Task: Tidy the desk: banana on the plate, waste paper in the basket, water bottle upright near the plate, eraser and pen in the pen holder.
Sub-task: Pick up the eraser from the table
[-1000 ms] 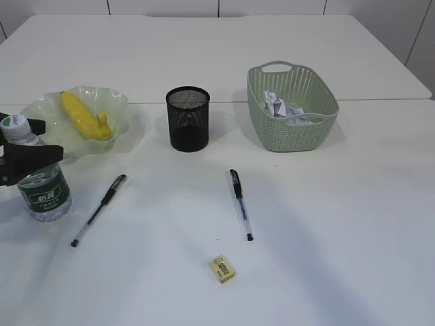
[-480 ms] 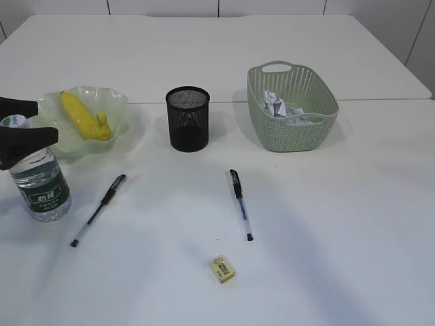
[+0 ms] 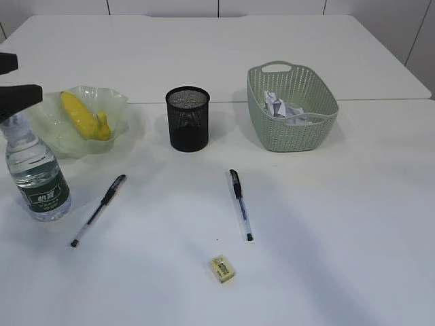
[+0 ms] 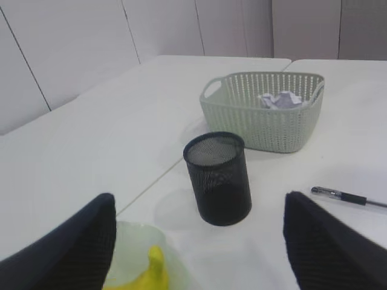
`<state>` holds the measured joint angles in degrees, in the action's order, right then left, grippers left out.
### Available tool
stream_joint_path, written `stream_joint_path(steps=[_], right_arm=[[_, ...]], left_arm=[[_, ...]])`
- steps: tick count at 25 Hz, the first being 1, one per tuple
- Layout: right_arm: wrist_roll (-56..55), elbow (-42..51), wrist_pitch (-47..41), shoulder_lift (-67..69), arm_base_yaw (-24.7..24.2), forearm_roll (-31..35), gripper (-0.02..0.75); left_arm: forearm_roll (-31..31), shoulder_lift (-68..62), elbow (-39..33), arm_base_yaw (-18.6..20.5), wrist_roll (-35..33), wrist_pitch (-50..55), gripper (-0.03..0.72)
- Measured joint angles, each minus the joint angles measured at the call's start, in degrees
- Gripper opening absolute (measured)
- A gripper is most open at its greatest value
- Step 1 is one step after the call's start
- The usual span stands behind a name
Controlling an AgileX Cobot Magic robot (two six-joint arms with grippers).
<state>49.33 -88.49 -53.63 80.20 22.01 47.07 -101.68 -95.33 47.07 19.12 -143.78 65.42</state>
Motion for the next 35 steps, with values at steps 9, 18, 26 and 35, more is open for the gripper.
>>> stream_joint_path(steps=[9,18,26,35], right_arm=[[0.0,0.0,0.3,0.0,0.0,0.0,0.578],[0.0,0.0,0.2,0.0,0.0,0.3,0.577],[-0.6,0.0,-1.4,0.0,0.0,0.6,0.575],[-9.8,0.0,-4.0,0.0,0.0,-4.6,0.574]], left_arm=[[0.1,9.4,-0.2,0.0,11.0,-0.8,0.547],[13.7,21.3,-0.2,-2.1,38.4,-7.7,0.498],[33.7,29.5,-0.2,-13.9,59.3,-14.6,0.482],[52.9,34.7,-0.2,-16.7,86.8,-15.5,0.418]])
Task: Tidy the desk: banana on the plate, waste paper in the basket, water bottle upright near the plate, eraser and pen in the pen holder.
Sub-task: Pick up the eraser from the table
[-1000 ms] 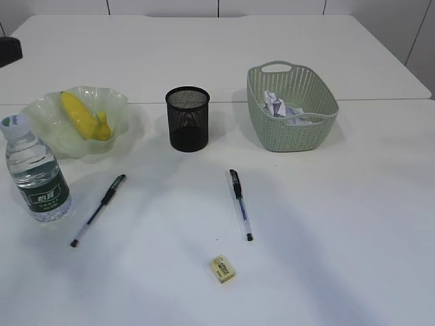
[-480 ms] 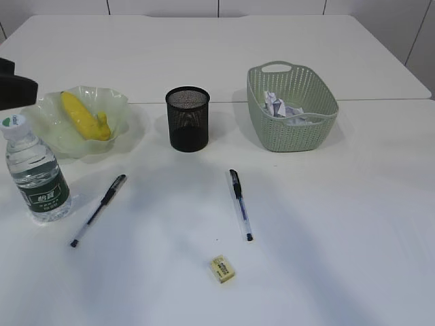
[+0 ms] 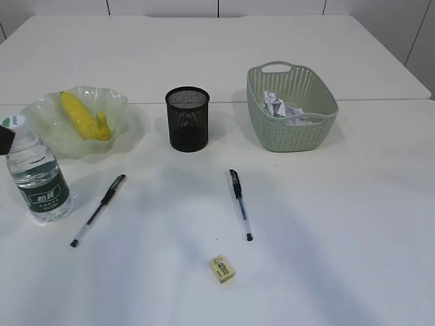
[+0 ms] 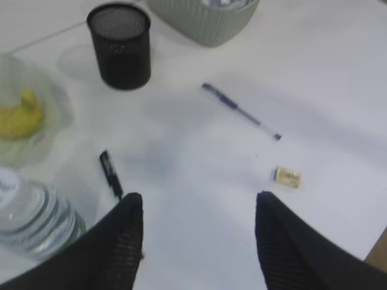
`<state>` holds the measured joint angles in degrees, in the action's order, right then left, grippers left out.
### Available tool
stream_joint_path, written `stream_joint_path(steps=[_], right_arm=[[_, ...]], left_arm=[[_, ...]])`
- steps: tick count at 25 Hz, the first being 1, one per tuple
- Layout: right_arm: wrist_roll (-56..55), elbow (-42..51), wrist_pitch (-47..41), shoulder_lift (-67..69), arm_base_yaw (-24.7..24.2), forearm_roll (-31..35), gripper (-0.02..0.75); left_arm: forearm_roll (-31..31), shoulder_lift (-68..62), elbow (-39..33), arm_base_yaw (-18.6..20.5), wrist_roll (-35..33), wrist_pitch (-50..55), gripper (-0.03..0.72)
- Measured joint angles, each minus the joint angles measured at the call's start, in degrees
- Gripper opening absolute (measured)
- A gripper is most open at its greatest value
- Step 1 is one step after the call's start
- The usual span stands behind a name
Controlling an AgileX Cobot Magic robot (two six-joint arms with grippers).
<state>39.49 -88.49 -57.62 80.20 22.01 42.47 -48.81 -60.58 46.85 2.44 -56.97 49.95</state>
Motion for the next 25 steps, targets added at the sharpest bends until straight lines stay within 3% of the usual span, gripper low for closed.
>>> stream_joint_path(steps=[3,5,12,17,21,25], right_arm=[[-4.1,0.0,-2.5,0.0,0.0,-5.4,0.574],[-5.4,0.0,-4.4,0.0,0.0,-8.3,0.574],[-10.9,0.0,-7.4,0.0,0.0,-13.9,0.574],[-12.7,0.1,-7.6,0.0,0.6,-17.1,0.574],[-16.0,3.5,-7.2,0.1,5.7,-24.0,0.574],[-19.9,6.3,-7.1,3.4,9.8,-26.0,0.574]], left_arm=[[11.5,0.6,0.0,0.0,15.4,1.6,0.417],[17.6,0.6,0.0,0.0,20.8,4.2,0.417],[21.2,1.8,0.0,-0.1,25.7,7.6,0.417],[24.4,1.9,0.0,-5.2,27.8,8.4,0.412],[31.8,1.9,0.0,-10.0,35.2,7.3,0.388],[38.4,0.6,0.0,-10.9,41.1,6.8,0.382]])
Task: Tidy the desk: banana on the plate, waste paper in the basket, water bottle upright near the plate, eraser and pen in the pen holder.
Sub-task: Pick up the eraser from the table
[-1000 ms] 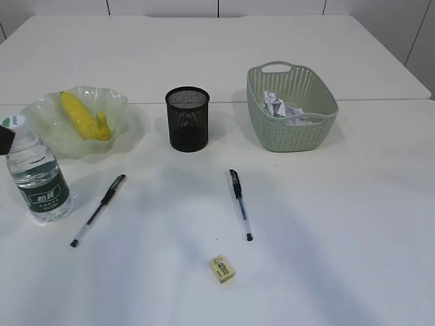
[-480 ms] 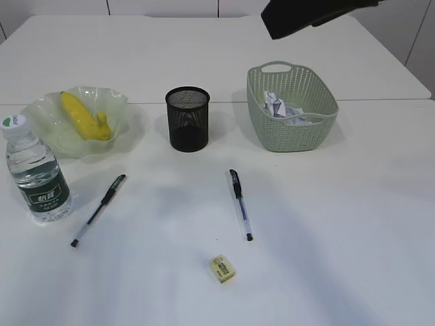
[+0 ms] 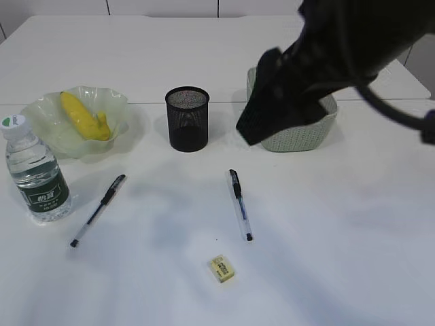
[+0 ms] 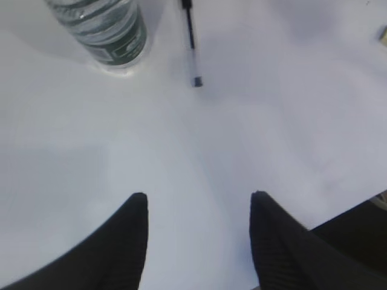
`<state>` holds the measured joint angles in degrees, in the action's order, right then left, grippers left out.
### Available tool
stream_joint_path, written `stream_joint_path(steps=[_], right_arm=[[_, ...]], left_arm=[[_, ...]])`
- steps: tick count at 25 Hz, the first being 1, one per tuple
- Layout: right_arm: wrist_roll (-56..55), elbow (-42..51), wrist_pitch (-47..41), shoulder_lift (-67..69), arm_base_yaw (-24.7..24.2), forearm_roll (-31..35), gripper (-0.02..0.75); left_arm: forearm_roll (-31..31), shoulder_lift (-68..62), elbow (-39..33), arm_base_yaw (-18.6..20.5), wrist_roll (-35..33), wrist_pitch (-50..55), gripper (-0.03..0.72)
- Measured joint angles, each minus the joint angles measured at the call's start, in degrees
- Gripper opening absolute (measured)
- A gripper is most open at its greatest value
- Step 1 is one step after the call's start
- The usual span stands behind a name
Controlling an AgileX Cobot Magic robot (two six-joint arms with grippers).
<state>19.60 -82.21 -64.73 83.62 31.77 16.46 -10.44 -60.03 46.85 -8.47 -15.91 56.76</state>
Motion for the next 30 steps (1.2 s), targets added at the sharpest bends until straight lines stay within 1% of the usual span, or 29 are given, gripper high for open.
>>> stream_joint_path(steps=[2,5,13,18,21,24,26,30], right_arm=[[-1.9,0.1,-0.4,3.1,0.5,-0.1,0.574],[-3.9,0.1,-0.8,8.4,0.5,-0.5,0.574],[-6.0,0.1,-3.0,21.6,1.0,-1.3,0.574],[-7.8,0.1,-2.0,26.2,4.6,-5.1,0.574],[-10.2,0.1,0.7,27.6,7.2,-7.5,0.574],[-14.6,0.1,4.2,28.0,8.2,-9.1,0.573],[-16.4,0.1,5.6,28.1,8.2,-9.4,0.552],[-19.0,0.1,6.2,29.1,8.2,-9.7,0.482]], left_arm=[[1.4,-1.0,0.0,0.0,0.9,0.0,0.382],[1.5,-1.5,0.0,0.0,1.3,-0.7,0.382],[-0.5,-1.4,0.0,0.0,1.5,-3.5,0.382],[-1.3,-1.4,0.0,0.0,1.5,-4.4,0.382],[-1.4,-1.4,0.0,0.0,1.5,-5.4,0.382],[-1.4,-1.4,0.0,0.0,1.5,-5.7,0.382],[-1.4,-1.4,0.0,0.0,1.5,-5.7,0.382],[-1.4,-1.4,0.0,0.0,1.5,-5.7,0.382]])
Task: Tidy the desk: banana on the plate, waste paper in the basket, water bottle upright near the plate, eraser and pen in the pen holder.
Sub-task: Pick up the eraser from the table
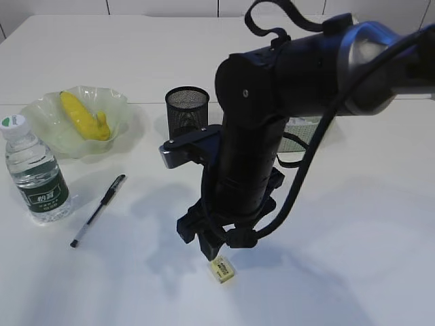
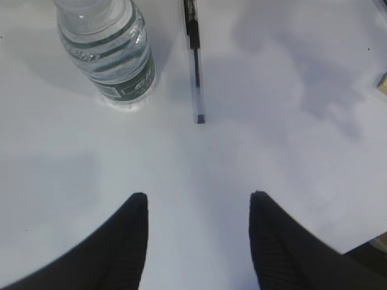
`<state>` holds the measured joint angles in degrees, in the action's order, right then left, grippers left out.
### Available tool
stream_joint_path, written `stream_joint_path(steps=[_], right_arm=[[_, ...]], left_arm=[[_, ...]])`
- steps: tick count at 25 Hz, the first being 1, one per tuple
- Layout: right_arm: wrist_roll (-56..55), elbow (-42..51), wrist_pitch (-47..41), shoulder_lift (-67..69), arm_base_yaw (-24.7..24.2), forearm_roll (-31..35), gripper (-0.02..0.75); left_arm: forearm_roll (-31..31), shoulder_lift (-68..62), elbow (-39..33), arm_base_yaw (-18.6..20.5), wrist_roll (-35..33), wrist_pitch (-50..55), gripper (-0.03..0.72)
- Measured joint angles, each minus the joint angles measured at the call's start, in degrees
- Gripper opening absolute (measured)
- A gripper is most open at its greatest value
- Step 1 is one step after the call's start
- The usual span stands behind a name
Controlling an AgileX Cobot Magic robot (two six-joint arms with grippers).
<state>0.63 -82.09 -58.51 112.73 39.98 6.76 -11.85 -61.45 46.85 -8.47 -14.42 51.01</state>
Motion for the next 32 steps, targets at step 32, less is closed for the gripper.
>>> stream_joint_path(steps=[32], right_arm=[[-10.2,-2.5,2.5,8.9,0.2,1.1,0.448]], left_arm=[[-1.8,0.0,0.0,0.0,0.0,0.0,0.382]])
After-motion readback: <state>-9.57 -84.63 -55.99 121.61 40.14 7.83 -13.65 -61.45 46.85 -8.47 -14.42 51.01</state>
